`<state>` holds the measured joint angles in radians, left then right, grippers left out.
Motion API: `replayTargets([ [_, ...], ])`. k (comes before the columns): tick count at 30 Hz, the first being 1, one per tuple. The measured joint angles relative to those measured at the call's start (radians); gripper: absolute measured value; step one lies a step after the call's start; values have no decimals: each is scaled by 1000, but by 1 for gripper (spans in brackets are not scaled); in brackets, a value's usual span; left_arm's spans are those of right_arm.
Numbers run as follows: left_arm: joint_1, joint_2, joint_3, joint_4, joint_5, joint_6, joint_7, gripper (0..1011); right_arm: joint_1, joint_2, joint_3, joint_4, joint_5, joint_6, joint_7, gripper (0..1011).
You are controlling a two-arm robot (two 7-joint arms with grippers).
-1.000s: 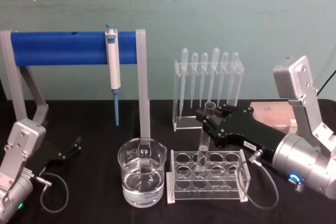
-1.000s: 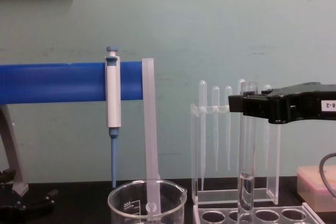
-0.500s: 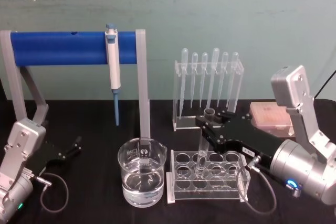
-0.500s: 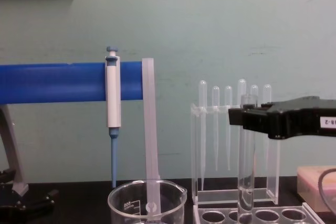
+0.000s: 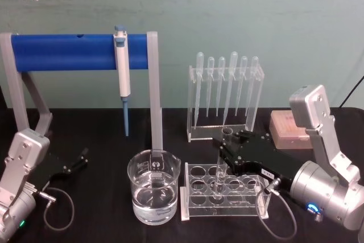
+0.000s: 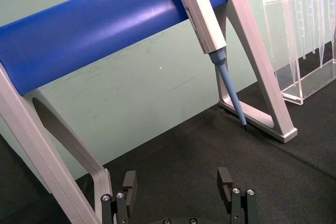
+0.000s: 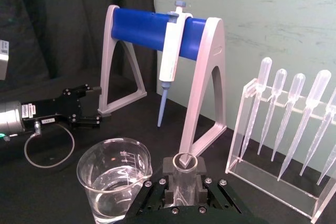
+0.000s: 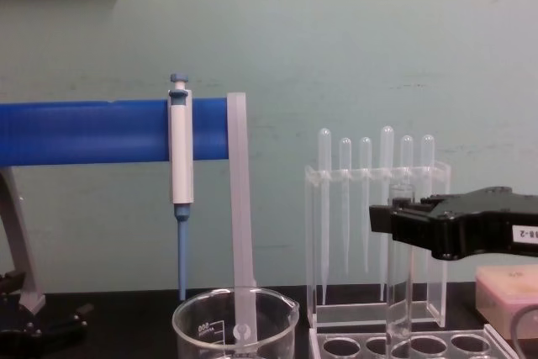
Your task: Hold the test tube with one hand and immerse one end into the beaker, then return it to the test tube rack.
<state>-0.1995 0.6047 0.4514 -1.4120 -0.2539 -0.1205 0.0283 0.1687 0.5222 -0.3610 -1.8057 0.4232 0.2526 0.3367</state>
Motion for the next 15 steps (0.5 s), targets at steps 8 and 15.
replayTargets([
  [8,0,0,0,0,0,0,0,1000,-7,-8,-9,20,-21,-14,4,226],
  [15,0,0,0,0,0,0,0,1000,-13,-11,-13,32,-43,-32,12,226],
])
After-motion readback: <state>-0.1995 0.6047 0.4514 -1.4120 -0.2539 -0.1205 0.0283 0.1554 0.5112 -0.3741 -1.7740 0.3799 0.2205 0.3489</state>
